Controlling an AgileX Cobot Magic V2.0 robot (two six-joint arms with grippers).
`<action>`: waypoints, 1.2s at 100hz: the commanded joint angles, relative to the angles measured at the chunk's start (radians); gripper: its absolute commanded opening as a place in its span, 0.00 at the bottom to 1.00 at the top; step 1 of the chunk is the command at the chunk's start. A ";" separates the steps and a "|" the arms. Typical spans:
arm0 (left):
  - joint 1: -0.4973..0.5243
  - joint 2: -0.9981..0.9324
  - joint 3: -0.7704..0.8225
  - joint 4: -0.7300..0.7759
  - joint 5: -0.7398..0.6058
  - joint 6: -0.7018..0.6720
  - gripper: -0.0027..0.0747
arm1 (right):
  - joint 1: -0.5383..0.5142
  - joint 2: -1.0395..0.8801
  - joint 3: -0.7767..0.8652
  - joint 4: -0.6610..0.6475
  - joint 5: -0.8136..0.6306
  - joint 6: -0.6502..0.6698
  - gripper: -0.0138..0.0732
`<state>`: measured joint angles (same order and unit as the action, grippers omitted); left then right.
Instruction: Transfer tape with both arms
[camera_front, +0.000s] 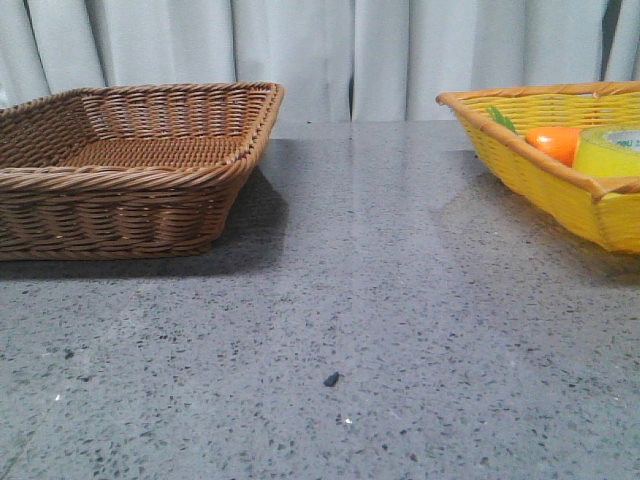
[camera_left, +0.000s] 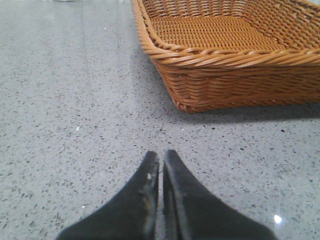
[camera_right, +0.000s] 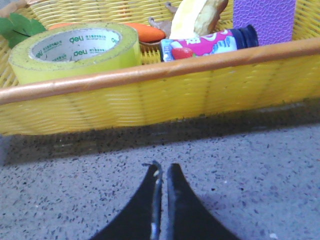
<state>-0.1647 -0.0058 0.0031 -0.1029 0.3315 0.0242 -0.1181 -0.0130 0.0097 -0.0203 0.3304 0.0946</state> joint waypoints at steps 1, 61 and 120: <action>0.004 -0.030 0.010 -0.003 -0.048 -0.012 0.01 | -0.006 -0.020 0.021 -0.013 -0.018 -0.001 0.07; 0.004 -0.030 0.010 -0.018 -0.141 -0.012 0.01 | -0.006 -0.020 0.021 -0.019 -0.018 -0.001 0.07; 0.004 -0.030 0.010 -0.024 -0.374 -0.012 0.01 | -0.006 -0.020 0.021 -0.019 -0.168 -0.001 0.07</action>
<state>-0.1647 -0.0058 0.0031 -0.1162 0.0716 0.0242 -0.1181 -0.0130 0.0097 -0.0241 0.2580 0.0946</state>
